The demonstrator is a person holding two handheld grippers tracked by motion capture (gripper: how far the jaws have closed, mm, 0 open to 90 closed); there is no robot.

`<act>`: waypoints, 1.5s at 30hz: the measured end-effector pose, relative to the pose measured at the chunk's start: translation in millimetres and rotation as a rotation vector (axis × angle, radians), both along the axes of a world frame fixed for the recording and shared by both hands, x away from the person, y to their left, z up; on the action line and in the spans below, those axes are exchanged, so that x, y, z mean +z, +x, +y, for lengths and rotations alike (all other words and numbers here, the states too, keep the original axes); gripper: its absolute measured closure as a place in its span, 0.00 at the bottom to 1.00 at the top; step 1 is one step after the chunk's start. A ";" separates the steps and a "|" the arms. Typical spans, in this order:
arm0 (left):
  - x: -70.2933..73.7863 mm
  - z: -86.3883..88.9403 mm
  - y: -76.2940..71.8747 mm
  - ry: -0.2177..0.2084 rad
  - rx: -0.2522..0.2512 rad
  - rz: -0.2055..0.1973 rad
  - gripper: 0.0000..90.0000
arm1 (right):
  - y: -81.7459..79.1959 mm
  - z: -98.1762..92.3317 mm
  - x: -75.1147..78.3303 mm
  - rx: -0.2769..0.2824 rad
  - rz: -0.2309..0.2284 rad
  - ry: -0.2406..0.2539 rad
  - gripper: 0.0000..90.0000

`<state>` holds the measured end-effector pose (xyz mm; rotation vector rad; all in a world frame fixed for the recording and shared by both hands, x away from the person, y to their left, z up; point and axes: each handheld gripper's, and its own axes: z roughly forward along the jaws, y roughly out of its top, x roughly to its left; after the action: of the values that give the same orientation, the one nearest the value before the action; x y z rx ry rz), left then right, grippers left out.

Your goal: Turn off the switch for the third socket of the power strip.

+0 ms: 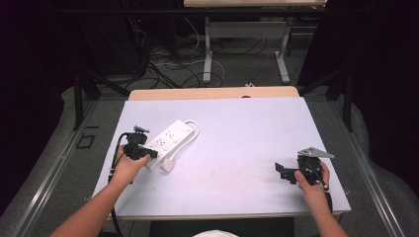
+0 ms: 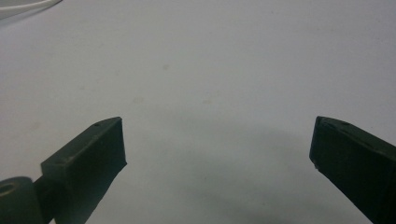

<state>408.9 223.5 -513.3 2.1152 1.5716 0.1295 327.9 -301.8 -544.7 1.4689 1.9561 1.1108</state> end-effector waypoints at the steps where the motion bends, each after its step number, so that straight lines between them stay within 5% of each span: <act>1: 0.4 0.0 0.0 0.000 -0.003 0.005 0.89 | 0.0 0.0 0.0 0.000 0.000 0.000 0.03; 29: 5.7 -12.9 -6.3 -0.008 -0.032 -0.055 0.57 | 0.9 -0.8 -1.6 0.002 0.011 0.003 0.04; 45: 16.7 -11.5 -4.2 -0.003 -0.026 -0.094 0.50 | 1.3 -0.8 -2.7 -0.003 0.021 0.007 0.07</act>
<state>404.7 211.9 -496.6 2.0952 1.4883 0.2140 329.1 -302.5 -547.3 1.4923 1.9661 1.1062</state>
